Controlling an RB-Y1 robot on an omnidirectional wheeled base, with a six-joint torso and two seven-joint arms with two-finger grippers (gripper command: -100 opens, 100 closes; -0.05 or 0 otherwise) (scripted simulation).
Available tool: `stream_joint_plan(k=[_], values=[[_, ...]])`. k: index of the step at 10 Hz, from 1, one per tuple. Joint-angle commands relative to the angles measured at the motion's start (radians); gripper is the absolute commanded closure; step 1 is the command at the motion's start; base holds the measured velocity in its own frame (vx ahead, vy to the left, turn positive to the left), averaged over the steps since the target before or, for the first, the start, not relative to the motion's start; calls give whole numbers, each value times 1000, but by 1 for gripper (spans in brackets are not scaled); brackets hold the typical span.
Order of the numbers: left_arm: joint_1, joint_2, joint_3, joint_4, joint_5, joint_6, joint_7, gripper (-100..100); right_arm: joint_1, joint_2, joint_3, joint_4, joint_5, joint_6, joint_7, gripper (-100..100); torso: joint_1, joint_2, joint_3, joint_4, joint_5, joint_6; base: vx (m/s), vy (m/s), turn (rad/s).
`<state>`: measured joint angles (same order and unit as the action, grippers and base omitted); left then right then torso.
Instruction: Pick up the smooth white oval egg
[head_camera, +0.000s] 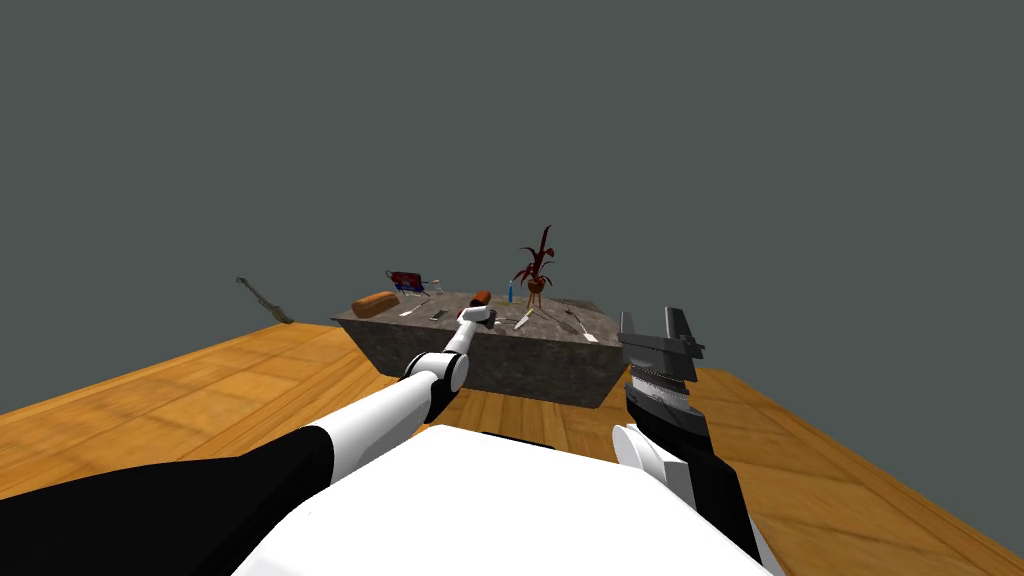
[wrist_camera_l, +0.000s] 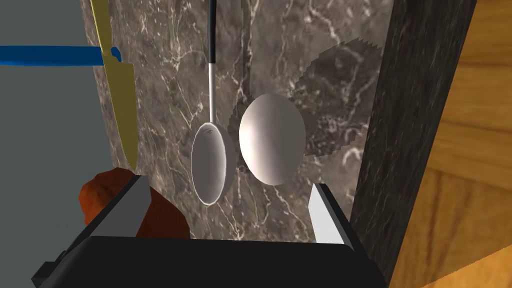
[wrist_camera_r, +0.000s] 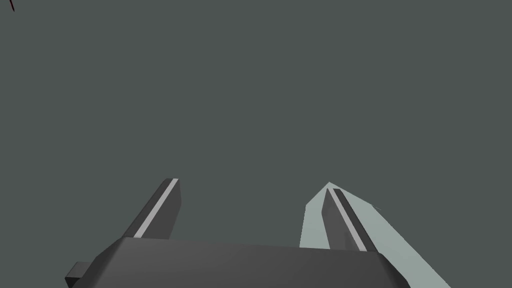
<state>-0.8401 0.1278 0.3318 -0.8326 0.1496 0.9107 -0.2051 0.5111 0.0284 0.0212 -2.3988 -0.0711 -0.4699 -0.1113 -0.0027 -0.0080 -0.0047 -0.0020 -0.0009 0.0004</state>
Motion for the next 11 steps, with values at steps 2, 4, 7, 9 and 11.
stream_joint_plan(k=[2, 4, 7, 9, 11], values=[[-28, 5, 1, 66, -8, 39, -7, -100, 0, 0, 0, 0, 0, 0, 0, 0, 0, 0, 0, 0, 0, 0, 63, -36, 37], [-25, 4, 1, 76, -10, 40, -8, -100, 0, 0, 0, 0, 0, 0, 0, 0, 1, 1, 0, 0, 0, 0, 44, -23, 17], [-23, 41, 13, 120, 21, 12, -34, -100, 0, 0, 0, 0, 0, 0, 0, 0, 2, 4, 2, 1, 1, 0, 5, -26, -71], [-22, 60, 19, 141, 36, -4, -48, -100, 0, 0, 0, 0, 0, 0, 0, 0, 0, 5, 3, 1, 0, 0, 0, -46, -55], [-20, 89, 28, 173, 59, -27, -67, -100, 0, 0, 0, 0, 0, 0, 0, 0, 1, 5, 3, 1, 0, 0, 3, -32, -65]])
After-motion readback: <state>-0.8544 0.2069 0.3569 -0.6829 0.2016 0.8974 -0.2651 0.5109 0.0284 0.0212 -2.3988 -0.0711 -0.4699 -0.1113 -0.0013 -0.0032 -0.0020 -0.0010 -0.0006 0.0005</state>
